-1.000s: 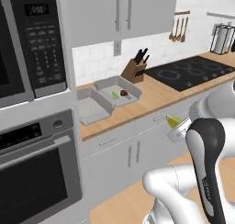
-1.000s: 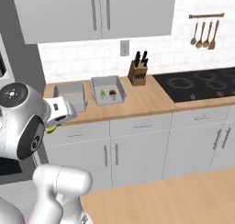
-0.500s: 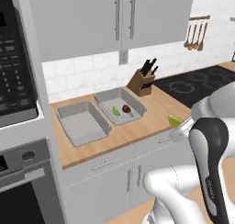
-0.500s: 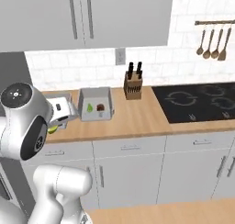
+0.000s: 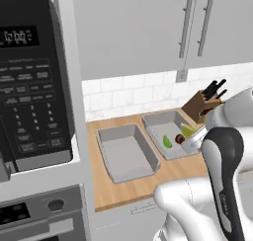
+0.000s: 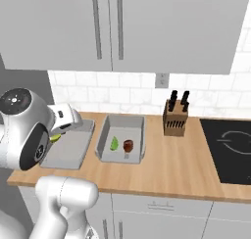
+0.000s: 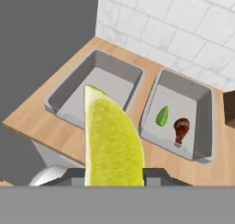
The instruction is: Place one lemon wedge and one chicken drumstick in each tupperware on the nearby counter, to pack two identical lunches.
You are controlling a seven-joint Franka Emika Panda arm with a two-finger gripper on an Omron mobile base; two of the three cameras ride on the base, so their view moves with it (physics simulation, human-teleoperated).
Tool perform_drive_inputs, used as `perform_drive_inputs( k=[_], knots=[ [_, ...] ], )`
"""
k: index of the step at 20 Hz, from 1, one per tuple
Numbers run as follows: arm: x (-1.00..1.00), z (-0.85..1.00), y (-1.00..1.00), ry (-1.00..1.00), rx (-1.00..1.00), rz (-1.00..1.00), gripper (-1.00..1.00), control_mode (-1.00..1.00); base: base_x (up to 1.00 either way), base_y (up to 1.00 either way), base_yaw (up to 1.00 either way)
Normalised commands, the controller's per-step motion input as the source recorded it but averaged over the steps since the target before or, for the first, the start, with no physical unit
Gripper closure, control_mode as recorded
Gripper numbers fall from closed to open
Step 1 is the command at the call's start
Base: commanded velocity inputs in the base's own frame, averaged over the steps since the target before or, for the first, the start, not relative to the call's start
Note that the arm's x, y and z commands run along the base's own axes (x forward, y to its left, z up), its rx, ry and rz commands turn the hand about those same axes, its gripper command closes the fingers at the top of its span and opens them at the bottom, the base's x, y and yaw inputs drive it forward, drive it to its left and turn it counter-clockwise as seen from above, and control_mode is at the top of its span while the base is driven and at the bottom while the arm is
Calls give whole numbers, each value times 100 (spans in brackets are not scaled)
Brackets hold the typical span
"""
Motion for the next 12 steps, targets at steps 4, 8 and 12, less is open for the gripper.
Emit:
perform_drive_inputs(
  k=[4, 8, 12],
  knots=[
    [13, -15, 7, 3, 0, 7, 100, -100, 53, 18, 26],
    [45, -68, 40, 7, 0, 17, 100, -100, 0, 0, 0],
    [59, -63, 56, 10, 0, 12, 100, -100, 0, 0, 0]
  ],
)
